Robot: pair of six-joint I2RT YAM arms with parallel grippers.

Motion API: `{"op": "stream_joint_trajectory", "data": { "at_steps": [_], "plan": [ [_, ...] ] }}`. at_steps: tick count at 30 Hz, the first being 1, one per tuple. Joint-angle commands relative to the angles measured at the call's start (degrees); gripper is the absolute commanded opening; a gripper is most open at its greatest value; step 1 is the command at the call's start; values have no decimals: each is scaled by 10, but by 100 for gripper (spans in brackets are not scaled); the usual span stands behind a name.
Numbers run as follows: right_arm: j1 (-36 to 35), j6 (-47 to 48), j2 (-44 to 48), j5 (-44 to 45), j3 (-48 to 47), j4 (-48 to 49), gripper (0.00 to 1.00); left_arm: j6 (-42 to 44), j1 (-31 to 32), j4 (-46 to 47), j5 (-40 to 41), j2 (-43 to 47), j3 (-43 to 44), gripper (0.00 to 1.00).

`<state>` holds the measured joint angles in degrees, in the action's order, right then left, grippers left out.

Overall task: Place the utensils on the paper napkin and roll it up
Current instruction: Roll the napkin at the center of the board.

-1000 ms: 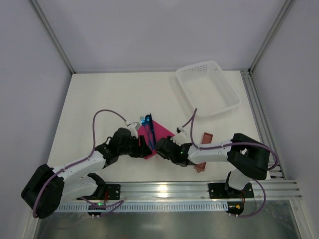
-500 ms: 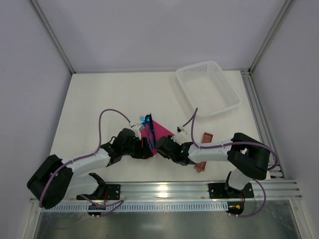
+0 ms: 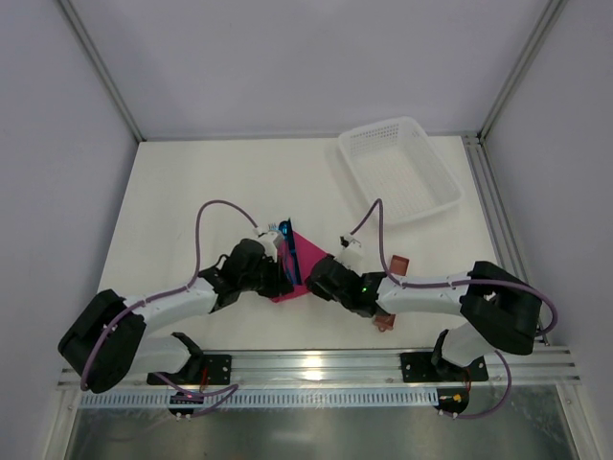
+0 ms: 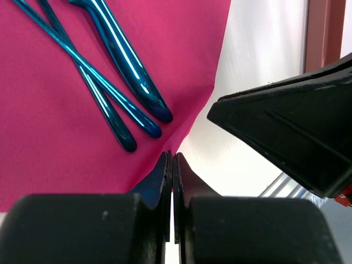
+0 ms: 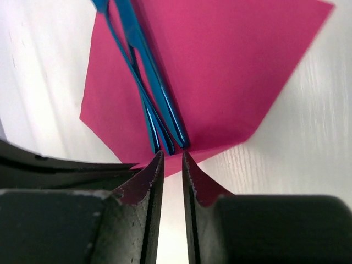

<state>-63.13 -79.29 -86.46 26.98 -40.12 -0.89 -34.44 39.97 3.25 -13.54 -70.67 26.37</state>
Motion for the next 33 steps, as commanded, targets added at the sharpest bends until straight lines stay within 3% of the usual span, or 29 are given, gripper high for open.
{"op": "stream_joint_trajectory", "data": {
  "at_steps": [1,5,9,13,19,33],
  "plan": [
    [34,211,22,-81,0,73,24,15,3,19,-14,-28,30,0],
    [85,398,41,-194,23,133,32,16,3,12,-10,-34,47,0],
    [131,509,71,-302,48,184,39,22,3,0,12,-25,57,0],
    [145,605,52,-397,27,173,47,35,3,-12,21,-37,74,0],
    [172,644,16,-511,21,203,52,42,2,-22,34,-59,92,0],
    [180,682,-58,-522,-21,186,49,33,3,-25,69,-74,100,0]
  ]
}}
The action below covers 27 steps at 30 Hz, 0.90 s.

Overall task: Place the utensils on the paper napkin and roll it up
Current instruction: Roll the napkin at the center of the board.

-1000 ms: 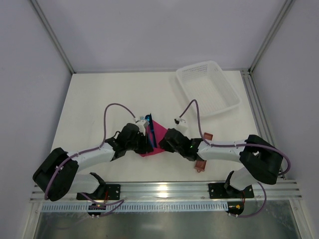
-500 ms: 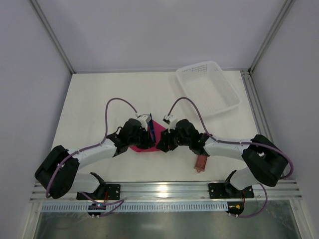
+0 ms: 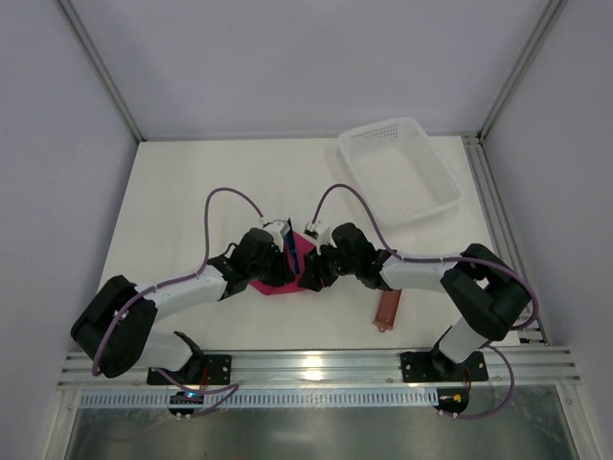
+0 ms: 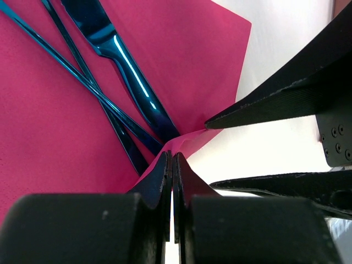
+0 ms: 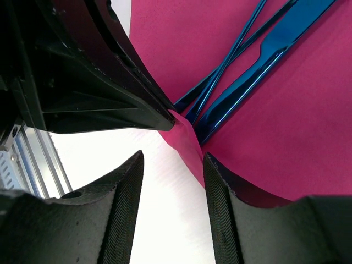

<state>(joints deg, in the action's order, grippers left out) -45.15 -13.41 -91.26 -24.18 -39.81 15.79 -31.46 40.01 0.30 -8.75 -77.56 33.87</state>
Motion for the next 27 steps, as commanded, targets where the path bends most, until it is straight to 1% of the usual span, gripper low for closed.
{"op": "stream_joint_trajectory", "data": {
  "at_steps": [1,3,10,14,15,17,18,20,22,23,24,25,27],
  "plan": [
    [1,23,-15,-7,-25,20,48,5,2,4,22,-8,26,0],
    [1,20,-23,-8,-27,22,46,5,2,2,25,-9,28,0],
    [1,23,-33,1,-29,21,46,-2,2,3,42,-12,34,1],
    [1,18,-43,5,-31,25,36,-10,2,3,45,-15,34,4],
    [1,16,-44,12,-31,27,27,-15,2,2,48,-15,34,6],
    [1,14,-48,18,-32,27,20,-21,2,-1,64,-12,37,10],
    [0,15,-49,19,-33,25,12,-25,2,-8,70,-7,37,17],
    [0,14,-53,24,-40,18,9,-37,2,-29,103,3,38,24],
    [1,11,-55,27,-44,15,7,-50,2,-42,128,32,36,37],
    [1,11,-56,27,-45,15,7,-52,2,-43,138,44,32,40],
    [0,7,-56,27,-45,15,6,-54,2,-42,143,61,23,42],
    [1,6,-55,29,-46,15,6,-59,2,-42,147,85,19,43],
    [1,1,-58,31,-46,15,5,-59,2,-54,150,107,14,42]
  ]
}}
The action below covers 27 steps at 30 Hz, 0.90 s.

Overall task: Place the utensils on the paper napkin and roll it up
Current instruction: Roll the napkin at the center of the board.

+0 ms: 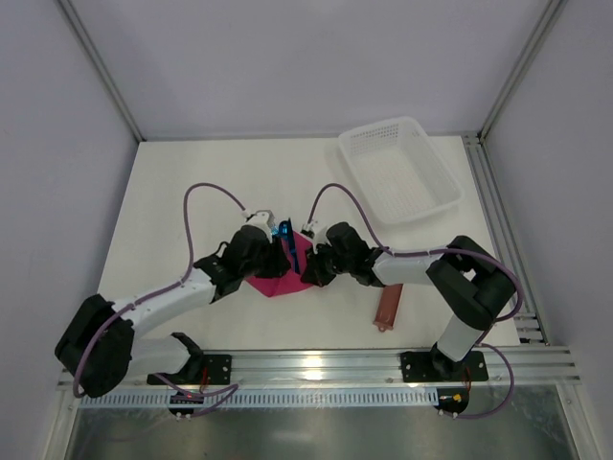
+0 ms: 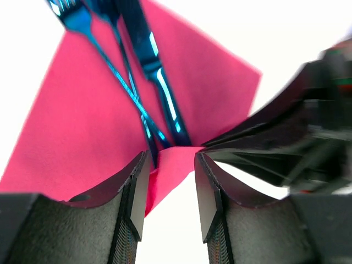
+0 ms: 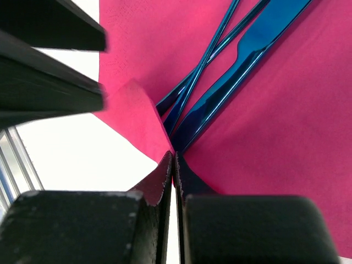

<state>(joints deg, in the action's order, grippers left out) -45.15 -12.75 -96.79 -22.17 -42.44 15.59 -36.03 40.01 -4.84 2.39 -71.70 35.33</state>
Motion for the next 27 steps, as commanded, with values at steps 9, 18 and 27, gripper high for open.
{"op": "stream_joint_trajectory", "data": {
  "at_steps": [9,18,27],
  "plan": [
    [1,-24,-5,23,-2,34,4,-38,6,7,-45,89,-37,27],
    [1,-47,-6,35,14,54,4,-56,16,46,-81,70,-70,17],
    [1,-72,0,54,42,84,4,-62,32,59,-69,66,-79,16]
  ]
}}
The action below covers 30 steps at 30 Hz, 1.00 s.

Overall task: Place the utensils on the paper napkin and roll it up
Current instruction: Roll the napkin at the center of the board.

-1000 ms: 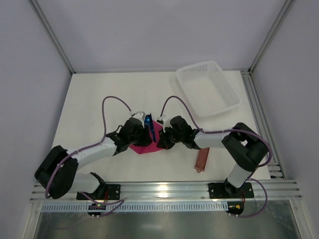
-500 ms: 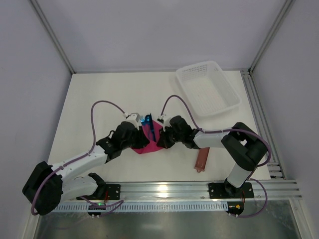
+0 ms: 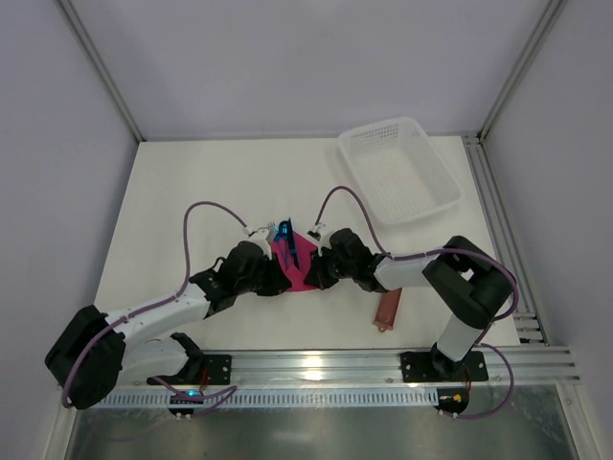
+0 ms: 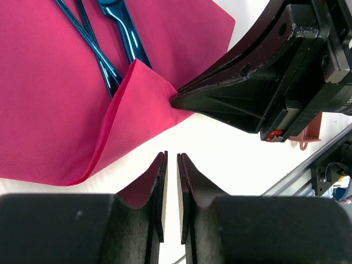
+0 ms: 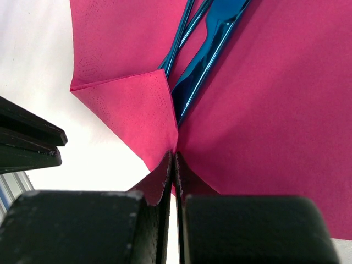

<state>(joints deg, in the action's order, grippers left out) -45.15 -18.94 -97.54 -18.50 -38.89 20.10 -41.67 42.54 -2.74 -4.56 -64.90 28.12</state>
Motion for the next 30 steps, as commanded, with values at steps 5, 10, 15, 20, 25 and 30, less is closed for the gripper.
{"op": "stream_joint_trajectory", "data": {
  "at_steps": [5,10,15,20,25,30],
  "plan": [
    [1,-13,9,15,7,42,4,-10,10,46,15,-16,-16,15],
    [1,-15,6,12,1,41,4,-11,10,49,42,-29,-13,16],
    [1,-15,7,11,0,37,4,-17,10,46,77,-37,-10,16],
    [1,-16,13,17,0,30,4,-20,10,42,91,-47,-10,16],
    [1,-19,17,22,1,27,5,-17,10,55,98,-56,-21,16],
    [1,-22,23,29,0,16,8,-14,10,64,100,-71,-22,15]
  ]
}}
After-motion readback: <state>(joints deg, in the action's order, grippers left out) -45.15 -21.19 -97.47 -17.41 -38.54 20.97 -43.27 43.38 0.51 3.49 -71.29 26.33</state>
